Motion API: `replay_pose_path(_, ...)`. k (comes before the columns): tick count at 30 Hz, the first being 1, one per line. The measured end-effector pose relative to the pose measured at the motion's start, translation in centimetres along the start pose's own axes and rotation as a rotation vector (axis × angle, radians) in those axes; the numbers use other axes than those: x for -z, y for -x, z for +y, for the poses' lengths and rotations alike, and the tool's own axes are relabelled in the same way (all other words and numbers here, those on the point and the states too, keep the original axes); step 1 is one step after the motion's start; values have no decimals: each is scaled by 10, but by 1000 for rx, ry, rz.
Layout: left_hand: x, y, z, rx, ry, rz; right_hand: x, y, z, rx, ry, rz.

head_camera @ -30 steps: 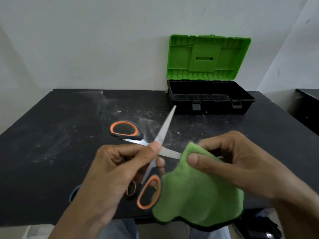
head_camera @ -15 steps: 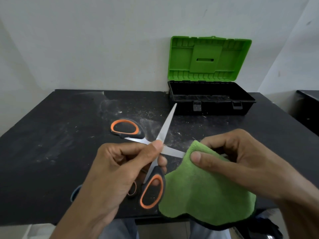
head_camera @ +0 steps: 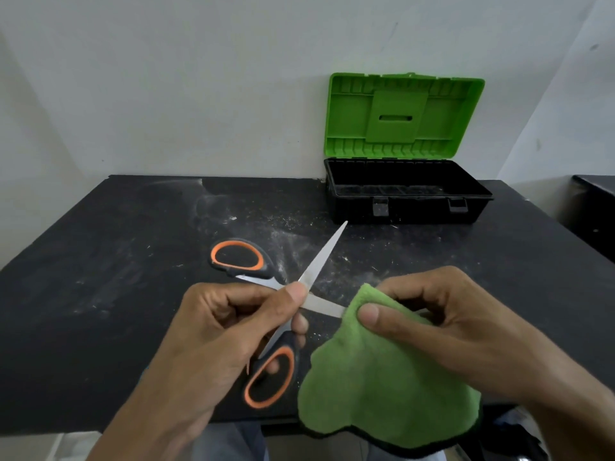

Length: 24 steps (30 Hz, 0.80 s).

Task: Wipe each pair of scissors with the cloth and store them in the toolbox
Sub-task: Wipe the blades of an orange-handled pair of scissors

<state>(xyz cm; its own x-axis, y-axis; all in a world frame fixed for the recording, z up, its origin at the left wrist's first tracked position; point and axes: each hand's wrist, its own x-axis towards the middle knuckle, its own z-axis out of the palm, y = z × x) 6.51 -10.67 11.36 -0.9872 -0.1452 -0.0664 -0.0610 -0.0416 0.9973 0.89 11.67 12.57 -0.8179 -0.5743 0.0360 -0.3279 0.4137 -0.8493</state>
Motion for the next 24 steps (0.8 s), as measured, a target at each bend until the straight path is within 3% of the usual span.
replay_pose_path(14,19,-1,16,-107,-335,-179,39,6,2,74,-85,117)
replay_pose_path(24,8,-3,22,-37,-430,-370,34,1,-5,85,37,-42)
